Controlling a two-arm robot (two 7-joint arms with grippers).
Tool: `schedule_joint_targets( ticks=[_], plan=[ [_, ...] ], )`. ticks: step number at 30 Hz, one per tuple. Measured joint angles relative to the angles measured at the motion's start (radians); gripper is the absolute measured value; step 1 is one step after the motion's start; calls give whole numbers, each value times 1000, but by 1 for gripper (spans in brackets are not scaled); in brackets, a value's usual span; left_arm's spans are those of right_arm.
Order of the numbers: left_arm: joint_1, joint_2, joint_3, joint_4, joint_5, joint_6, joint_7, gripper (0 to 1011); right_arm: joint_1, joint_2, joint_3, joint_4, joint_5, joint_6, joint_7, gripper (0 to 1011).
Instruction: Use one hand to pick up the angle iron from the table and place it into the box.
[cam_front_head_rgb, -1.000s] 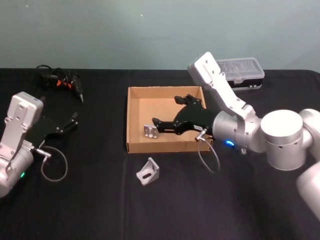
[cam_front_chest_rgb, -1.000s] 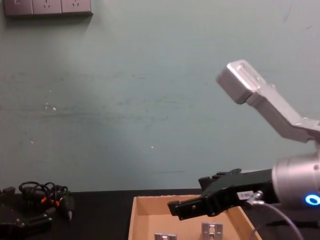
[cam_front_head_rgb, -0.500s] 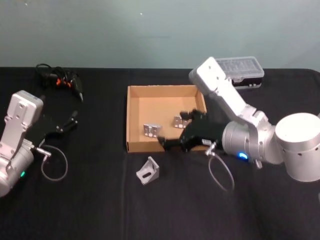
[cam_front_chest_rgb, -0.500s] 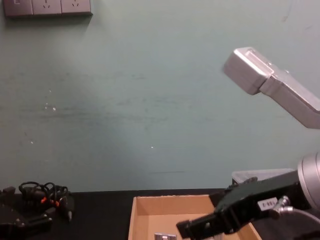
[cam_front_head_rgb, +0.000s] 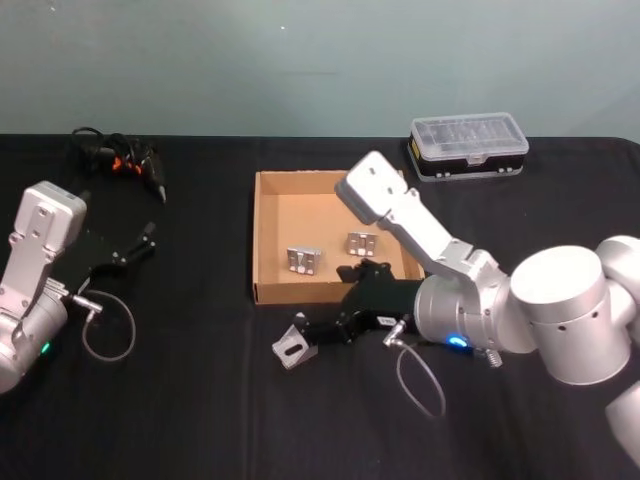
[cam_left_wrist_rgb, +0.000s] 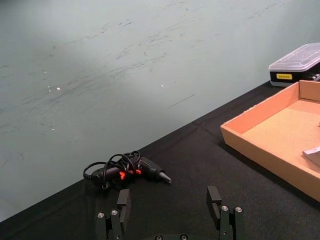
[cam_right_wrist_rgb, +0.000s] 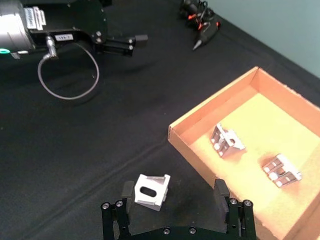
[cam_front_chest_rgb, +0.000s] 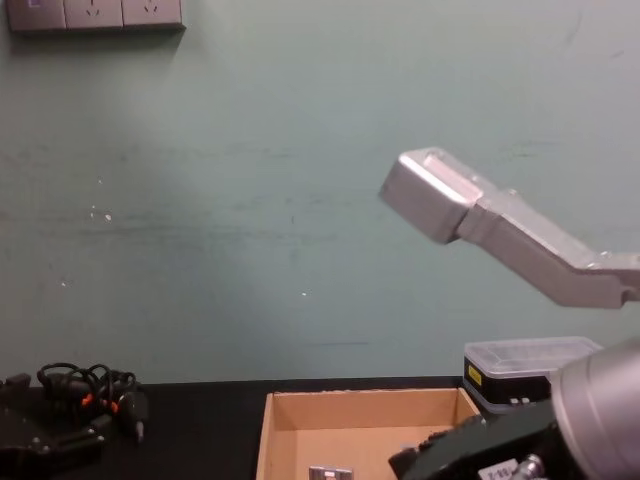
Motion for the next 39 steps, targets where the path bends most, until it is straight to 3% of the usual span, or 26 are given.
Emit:
schedule_joint_targets(
  ticks=[14,39],
  plan=[
    [0,0,0,0,0,0,0,1000,-4,-86,10,84,-22,33,-18,1003],
    [0,0,0,0,0,0,0,1000,-28,-142,28,144,-66,30,-22,1002]
  ],
)
